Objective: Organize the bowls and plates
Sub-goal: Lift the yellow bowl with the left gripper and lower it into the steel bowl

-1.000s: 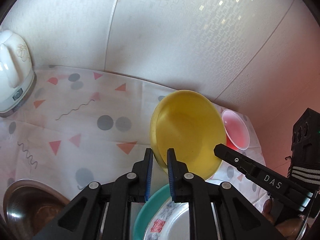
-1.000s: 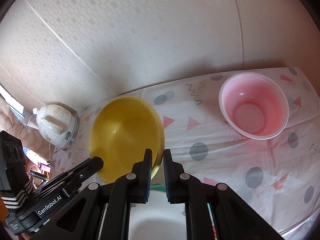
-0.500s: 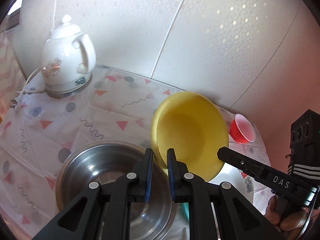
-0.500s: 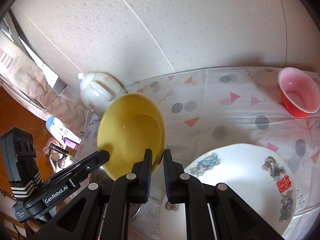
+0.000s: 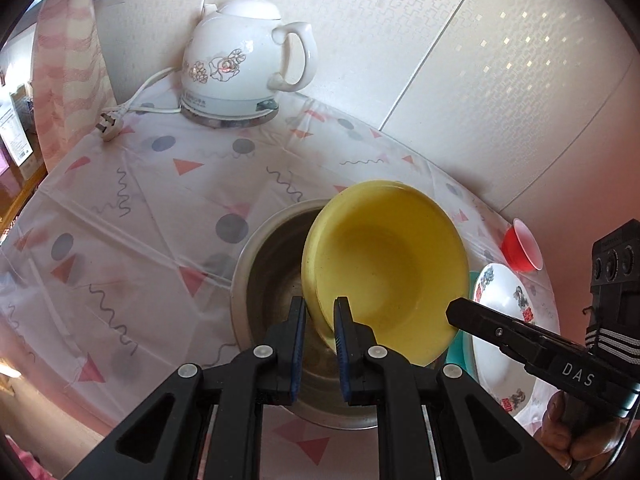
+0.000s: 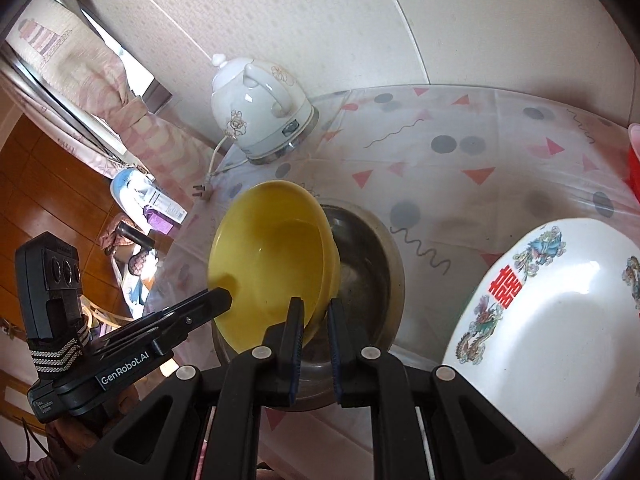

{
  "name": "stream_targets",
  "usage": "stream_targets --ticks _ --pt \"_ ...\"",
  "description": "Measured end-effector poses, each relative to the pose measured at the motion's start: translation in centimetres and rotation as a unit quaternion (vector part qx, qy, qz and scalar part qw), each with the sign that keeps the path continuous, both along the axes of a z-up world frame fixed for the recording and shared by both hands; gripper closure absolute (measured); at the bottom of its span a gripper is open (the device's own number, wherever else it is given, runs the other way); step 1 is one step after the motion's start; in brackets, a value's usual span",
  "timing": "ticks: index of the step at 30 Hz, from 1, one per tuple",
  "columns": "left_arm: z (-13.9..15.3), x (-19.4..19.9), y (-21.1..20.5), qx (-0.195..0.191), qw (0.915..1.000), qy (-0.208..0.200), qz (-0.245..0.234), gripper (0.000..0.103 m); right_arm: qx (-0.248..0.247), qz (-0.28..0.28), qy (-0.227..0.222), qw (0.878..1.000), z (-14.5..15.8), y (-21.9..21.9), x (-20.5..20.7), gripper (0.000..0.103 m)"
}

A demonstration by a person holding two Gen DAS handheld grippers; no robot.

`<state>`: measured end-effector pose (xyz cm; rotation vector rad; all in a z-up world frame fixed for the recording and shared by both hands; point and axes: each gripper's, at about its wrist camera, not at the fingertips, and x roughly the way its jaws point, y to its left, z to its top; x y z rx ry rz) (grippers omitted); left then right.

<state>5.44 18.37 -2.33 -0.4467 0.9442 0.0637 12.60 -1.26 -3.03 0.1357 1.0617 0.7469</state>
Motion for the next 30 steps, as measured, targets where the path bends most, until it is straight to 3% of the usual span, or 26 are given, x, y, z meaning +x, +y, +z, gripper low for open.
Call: stream_targets --ticks 14,18,30 --pt "-1.6 -0.3 0.0 0.006 0.9995 0.031 0.004 0.089 -0.024 0.005 0.025 0.999 -2.0 0.3 -0.5 0.089" --pt "-1.8 -0.1 0.0 0.01 0.9993 0.035 0.003 0.089 -0.04 0.005 0.019 0.999 -2.3 0.6 -0.4 0.084" --pt "-2.2 0.4 0.0 0.029 0.9987 0.042 0.003 0.089 -0.063 0.017 -0.012 0.998 -2.8 1.5 -0.5 0.084"
